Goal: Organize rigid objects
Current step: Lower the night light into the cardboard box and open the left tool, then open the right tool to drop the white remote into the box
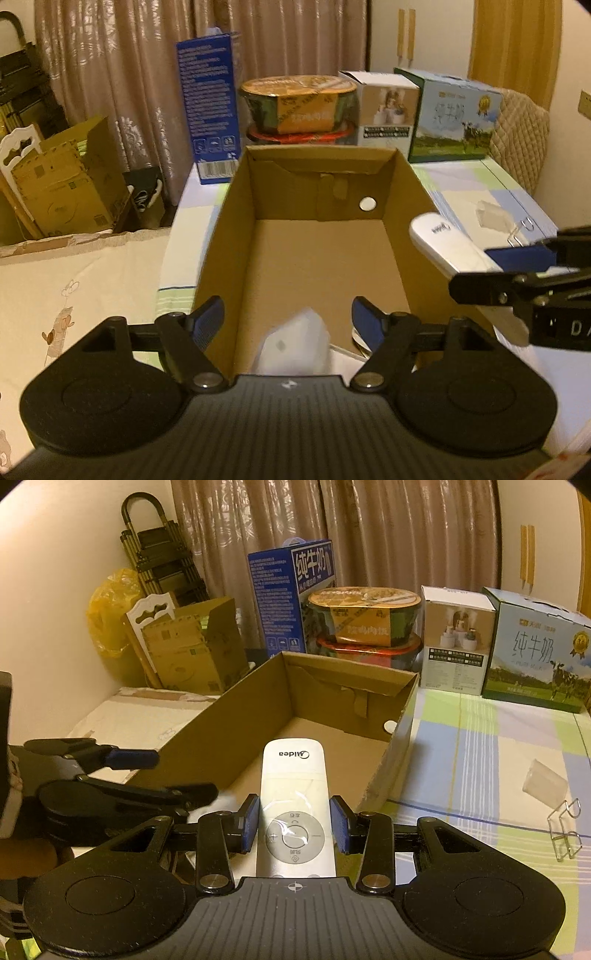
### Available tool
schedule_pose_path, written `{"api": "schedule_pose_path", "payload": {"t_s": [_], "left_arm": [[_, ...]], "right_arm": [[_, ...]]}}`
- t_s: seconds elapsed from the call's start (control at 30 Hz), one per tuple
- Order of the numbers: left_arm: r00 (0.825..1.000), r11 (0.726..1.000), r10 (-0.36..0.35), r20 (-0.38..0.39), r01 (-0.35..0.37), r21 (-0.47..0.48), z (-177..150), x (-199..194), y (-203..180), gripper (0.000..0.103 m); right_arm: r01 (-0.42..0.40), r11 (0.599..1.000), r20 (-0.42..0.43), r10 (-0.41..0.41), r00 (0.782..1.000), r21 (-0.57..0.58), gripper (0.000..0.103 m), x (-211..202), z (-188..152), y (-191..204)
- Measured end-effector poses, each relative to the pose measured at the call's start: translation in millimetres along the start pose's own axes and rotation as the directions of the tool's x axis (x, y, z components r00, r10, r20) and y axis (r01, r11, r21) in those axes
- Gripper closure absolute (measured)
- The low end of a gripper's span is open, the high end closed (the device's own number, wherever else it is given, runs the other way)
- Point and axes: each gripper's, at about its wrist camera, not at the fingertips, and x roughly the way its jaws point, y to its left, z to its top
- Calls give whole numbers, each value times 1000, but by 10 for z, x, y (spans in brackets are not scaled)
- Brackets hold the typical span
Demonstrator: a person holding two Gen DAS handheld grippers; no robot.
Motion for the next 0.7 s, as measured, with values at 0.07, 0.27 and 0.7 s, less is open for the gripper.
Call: {"api": "schedule_pose_path", "payload": {"t_s": [0.07,0.27,0.7], "left_arm": [[1000,1000,13,11,-13,-5,12,-54,39,31],[999,999,34,28,-34,-11,31,-201,111,31],[999,999,34,34,-33,-25,-10,-319,156,31]], "right_arm": [[0,1000,0,0,1000,0,65,-2,0,2],[-6,1000,3,6,1000,3,65,-26,5,44],[-14,1000,-2,14,1000,0,65,2,11,128]]}}
